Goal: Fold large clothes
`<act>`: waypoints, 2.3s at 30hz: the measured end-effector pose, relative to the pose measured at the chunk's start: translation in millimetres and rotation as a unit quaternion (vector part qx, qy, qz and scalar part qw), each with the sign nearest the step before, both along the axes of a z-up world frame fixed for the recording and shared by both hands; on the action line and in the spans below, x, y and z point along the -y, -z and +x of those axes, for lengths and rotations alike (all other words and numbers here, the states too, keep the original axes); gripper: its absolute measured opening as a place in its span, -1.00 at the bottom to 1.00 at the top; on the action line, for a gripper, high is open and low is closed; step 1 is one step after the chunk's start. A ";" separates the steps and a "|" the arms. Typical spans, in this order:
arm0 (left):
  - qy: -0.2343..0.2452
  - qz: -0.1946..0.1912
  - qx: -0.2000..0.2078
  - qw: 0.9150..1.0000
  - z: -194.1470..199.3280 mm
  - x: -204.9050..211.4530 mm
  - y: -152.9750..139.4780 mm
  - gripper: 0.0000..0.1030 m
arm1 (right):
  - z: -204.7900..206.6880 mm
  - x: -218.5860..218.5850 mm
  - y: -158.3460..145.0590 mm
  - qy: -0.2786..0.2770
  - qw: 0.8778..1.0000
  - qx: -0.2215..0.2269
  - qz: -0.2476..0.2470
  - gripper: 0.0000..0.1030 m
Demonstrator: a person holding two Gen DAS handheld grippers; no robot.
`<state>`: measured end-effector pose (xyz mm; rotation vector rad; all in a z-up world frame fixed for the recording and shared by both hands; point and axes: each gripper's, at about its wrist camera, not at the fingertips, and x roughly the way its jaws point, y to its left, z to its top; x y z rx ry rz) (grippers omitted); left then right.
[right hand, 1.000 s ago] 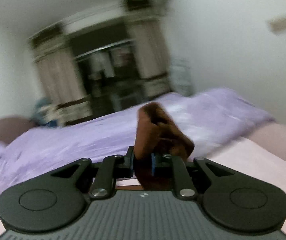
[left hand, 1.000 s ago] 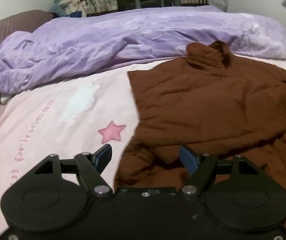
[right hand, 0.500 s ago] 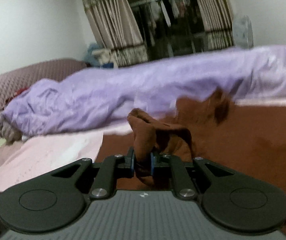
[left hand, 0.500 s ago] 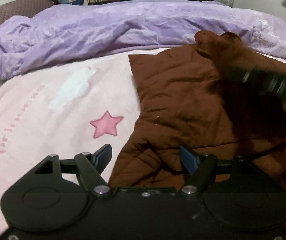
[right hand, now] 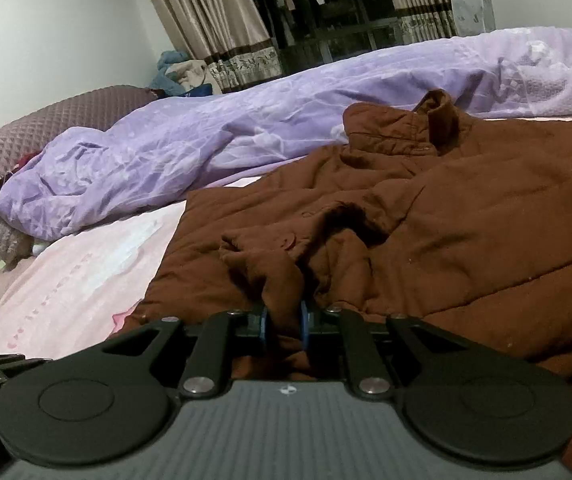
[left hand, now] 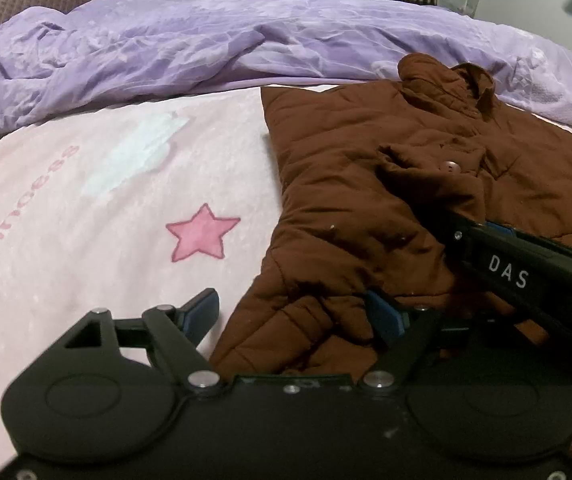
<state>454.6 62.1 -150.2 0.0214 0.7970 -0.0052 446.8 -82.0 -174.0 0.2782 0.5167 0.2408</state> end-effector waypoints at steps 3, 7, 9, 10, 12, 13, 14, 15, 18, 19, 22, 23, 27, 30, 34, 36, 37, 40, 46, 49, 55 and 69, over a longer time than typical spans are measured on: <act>0.002 0.008 0.004 1.000 -2.1 2.3 -3.6 0.59 | -1.4 -3.3 -5.7 -0.026 1.000 0.003 -0.001 -0.37; 0.011 0.014 0.025 1.000 -16.1 5.1 -21.4 0.58 | -19.1 16.0 -28.6 -0.037 0.998 0.007 0.045 -0.01; 0.019 0.003 0.037 0.999 -21.9 8.0 -31.7 0.58 | -29.9 26.1 -38.6 -0.021 0.999 0.021 0.035 0.01; 0.021 -0.001 0.041 0.999 -23.1 11.2 -36.0 0.58 | -34.2 31.4 -43.1 -0.018 0.999 0.025 0.020 0.07; 0.025 -0.001 0.047 0.999 -25.2 19.7 -42.4 0.58 | -41.6 46.2 -48.8 0.003 0.999 0.043 -0.013 0.14; 0.029 0.001 0.050 0.998 -25.7 24.6 -45.0 0.58 | -43.3 55.1 -50.5 0.016 0.998 0.048 -0.025 0.14; 0.034 0.005 0.052 0.998 -26.6 29.5 -47.2 0.58 | -44.3 70.1 -51.8 0.035 0.997 0.049 -0.038 0.13; 0.040 0.007 0.059 0.997 -27.8 35.3 -50.8 0.58 | -44.0 85.7 -52.3 0.052 0.997 0.046 -0.043 0.13; 0.052 -0.007 0.078 0.996 -24.5 48.2 -61.6 0.58 | -41.0 137.8 -50.7 0.112 0.992 0.038 -0.045 -0.09; 0.055 -0.019 0.085 0.995 -21.0 52.0 -65.1 0.58 | -39.1 152.4 -50.1 0.130 0.990 0.034 -0.048 -0.15; 0.061 -0.032 0.110 0.992 -5.8 66.1 -68.1 0.58 | -31.5 197.9 -44.3 0.183 0.981 0.028 -0.050 -0.16; 0.062 -0.025 0.115 0.991 1.8 71.5 -66.7 0.58 | -27.2 211.2 -39.5 0.196 0.979 0.020 -0.051 -0.17; 0.047 0.025 0.112 0.992 37.7 85.9 -41.6 0.58 | -7.4 249.0 -4.1 0.215 0.975 -0.038 -0.045 -0.25; 0.038 0.027 0.064 0.997 62.5 79.2 2.7 0.73 | -6.8 257.5 18.5 0.220 0.974 -0.027 -0.042 -0.32; 0.039 0.051 0.109 0.992 51.3 80.5 8.1 0.78 | -8.1 238.3 6.7 0.234 0.966 -0.026 -0.104 -0.32; 0.034 0.073 0.135 0.988 44.7 88.1 -10.5 0.74 | -17.1 231.2 -11.4 0.249 0.962 -0.004 -0.117 -0.32; 0.038 0.071 0.158 0.984 38.8 92.2 -24.5 0.74 | -19.5 226.4 -21.3 0.248 0.962 0.011 -0.114 -0.33; 0.068 0.048 0.209 0.974 36.5 106.2 -58.8 0.74 | -13.6 206.3 -53.3 0.210 0.971 0.049 -0.100 -0.32; 0.073 0.024 0.178 0.981 102.5 136.4 -45.3 0.74 | 58.6 156.6 -46.8 0.131 0.986 0.053 -0.091 -0.32; 0.044 0.021 0.139 0.989 126.1 138.1 -9.5 0.74 | 83.4 147.4 -13.3 0.124 0.987 0.023 -0.102 -0.32; 0.048 0.066 0.110 0.991 137.0 146.4 17.0 0.81 | 95.6 147.8 6.3 0.119 0.988 -0.013 -0.096 -0.28; 0.032 0.020 0.095 0.995 134.3 116.4 9.8 0.85 | 88.3 194.9 4.0 0.173 0.976 -0.029 -0.130 -0.27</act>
